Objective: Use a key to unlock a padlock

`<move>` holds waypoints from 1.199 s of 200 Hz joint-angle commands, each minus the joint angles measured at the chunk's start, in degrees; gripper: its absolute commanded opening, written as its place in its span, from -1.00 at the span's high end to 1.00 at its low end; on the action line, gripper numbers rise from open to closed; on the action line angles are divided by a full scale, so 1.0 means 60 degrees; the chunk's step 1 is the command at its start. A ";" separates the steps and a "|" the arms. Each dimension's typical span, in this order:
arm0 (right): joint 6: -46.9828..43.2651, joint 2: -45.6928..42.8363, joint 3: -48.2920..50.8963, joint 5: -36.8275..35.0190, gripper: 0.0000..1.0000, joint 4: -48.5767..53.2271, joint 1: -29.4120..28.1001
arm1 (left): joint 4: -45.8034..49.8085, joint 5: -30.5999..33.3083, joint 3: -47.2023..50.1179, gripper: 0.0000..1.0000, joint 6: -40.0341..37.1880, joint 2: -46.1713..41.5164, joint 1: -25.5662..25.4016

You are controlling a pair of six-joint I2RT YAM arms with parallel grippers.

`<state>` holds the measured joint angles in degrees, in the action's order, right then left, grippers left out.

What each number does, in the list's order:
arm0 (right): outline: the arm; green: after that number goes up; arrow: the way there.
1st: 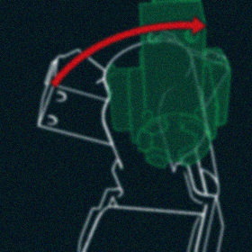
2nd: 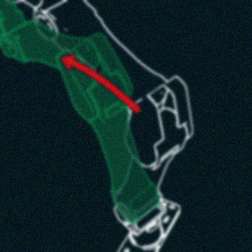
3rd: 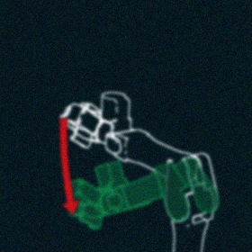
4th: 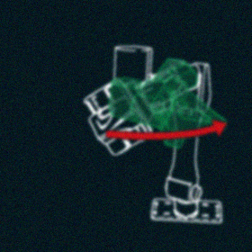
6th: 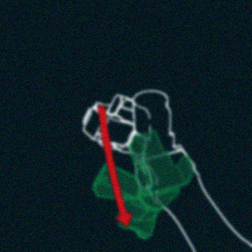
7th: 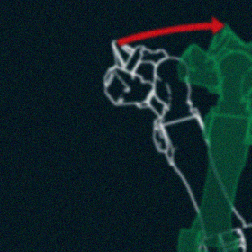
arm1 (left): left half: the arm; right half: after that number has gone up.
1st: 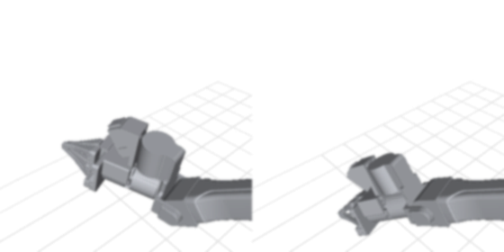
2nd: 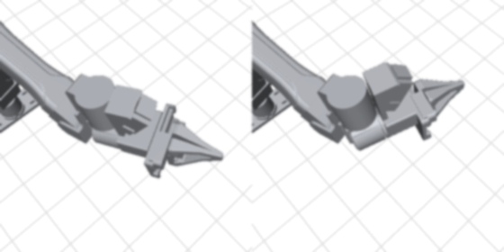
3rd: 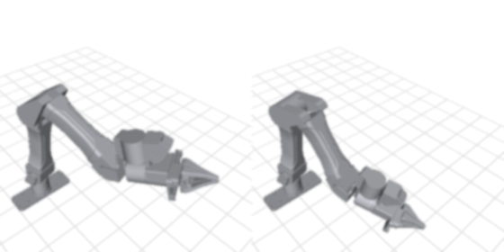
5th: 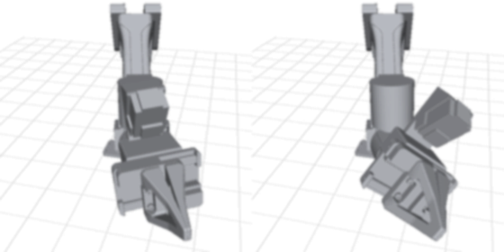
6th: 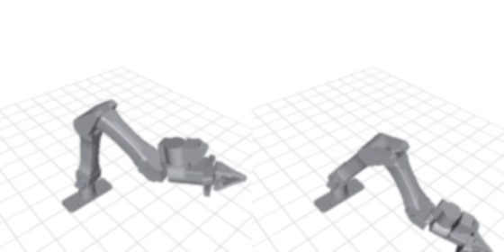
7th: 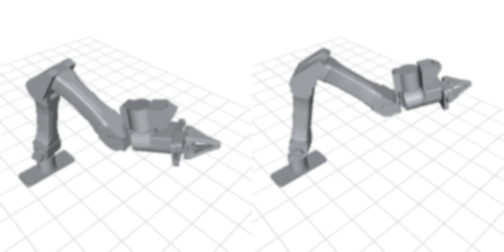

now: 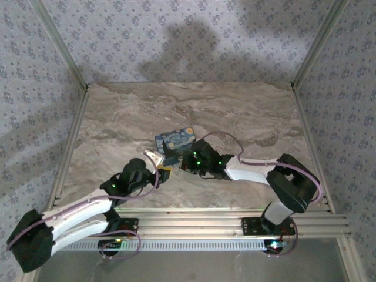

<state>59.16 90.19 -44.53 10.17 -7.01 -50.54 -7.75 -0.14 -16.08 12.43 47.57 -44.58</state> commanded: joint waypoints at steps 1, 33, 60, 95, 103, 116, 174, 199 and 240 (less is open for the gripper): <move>-0.1405 -0.0311 -0.0275 0.0234 1.00 0.0818 0.0141 | 0.0930 -0.0037 0.0249 0.14 0.0972 -0.0811 0.0468; -0.2378 -0.0058 -0.0603 0.0762 1.00 0.1512 0.0391 | 0.1696 -0.0586 0.0292 0.11 0.1420 -0.1446 0.1035; -0.2779 -0.0041 -0.0770 0.0535 1.00 0.2106 0.0415 | 0.1878 -0.1292 0.0098 0.10 0.1617 -0.0888 0.1445; -0.2954 -0.0234 -0.0577 0.0568 1.00 0.2034 0.0595 | 0.1479 -0.1688 -0.0190 0.11 0.1860 0.0159 0.1507; -0.3204 -0.0230 -0.0612 0.0677 1.00 0.2107 0.0667 | 0.1329 -0.1730 -0.0239 0.12 0.1911 0.0348 0.1501; -0.3757 -0.0179 -0.0748 0.1040 1.00 0.2235 0.0812 | 0.1205 -0.1805 -0.0325 0.11 0.1943 0.0657 0.1522; -0.5421 0.0202 -0.1728 0.1761 1.00 0.3544 0.1025 | 0.1105 -0.1979 -0.0644 0.13 0.1986 0.1604 0.1646; -0.5310 0.0173 -0.1712 0.1719 1.00 0.3500 0.1063 | 0.1071 -0.2084 -0.0653 0.13 0.2001 0.1638 0.1733; -0.4285 -0.0055 -0.0932 0.1854 1.00 0.2318 0.1442 | 0.1276 -0.2108 -0.0787 0.13 0.1958 0.1484 0.1816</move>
<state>30.35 90.96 -52.49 19.53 11.35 -43.42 -0.10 -11.40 -18.28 23.70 57.39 -34.11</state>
